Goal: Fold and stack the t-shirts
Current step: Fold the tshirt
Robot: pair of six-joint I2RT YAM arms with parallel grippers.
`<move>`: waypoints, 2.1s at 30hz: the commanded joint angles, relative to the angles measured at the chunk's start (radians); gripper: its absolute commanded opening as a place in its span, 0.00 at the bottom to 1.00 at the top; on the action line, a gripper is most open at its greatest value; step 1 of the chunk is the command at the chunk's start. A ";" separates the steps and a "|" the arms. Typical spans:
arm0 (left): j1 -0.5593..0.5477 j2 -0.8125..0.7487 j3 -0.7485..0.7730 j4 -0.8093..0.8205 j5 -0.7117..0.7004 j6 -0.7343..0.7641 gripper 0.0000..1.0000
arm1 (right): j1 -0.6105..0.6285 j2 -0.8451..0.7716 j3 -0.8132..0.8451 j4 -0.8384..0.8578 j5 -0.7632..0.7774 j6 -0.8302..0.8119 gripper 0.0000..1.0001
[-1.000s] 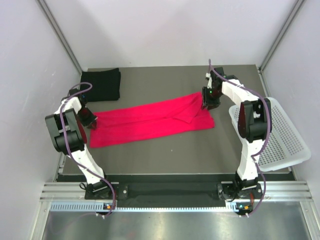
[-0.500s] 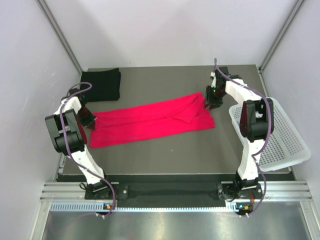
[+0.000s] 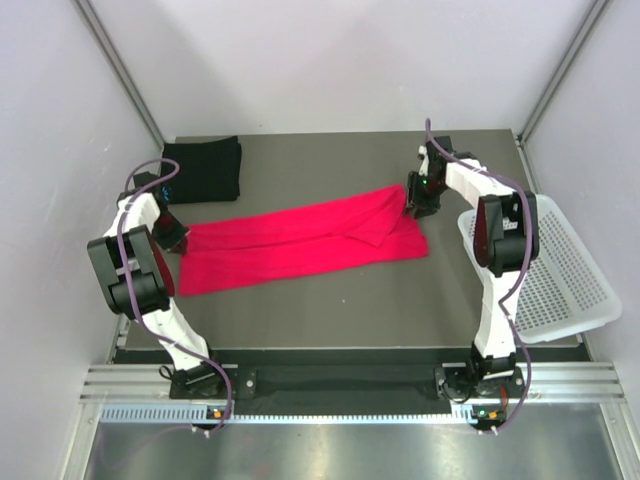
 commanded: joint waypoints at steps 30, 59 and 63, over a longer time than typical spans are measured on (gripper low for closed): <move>0.001 -0.043 -0.071 0.057 0.019 -0.034 0.00 | -0.001 0.110 0.238 0.056 0.015 0.076 0.07; 0.002 -0.043 -0.046 0.050 -0.023 -0.054 0.00 | -0.011 0.013 0.276 0.012 0.033 0.079 0.00; 0.001 -0.045 -0.043 0.045 -0.041 -0.056 0.00 | -0.014 0.012 0.271 0.017 0.038 0.076 0.00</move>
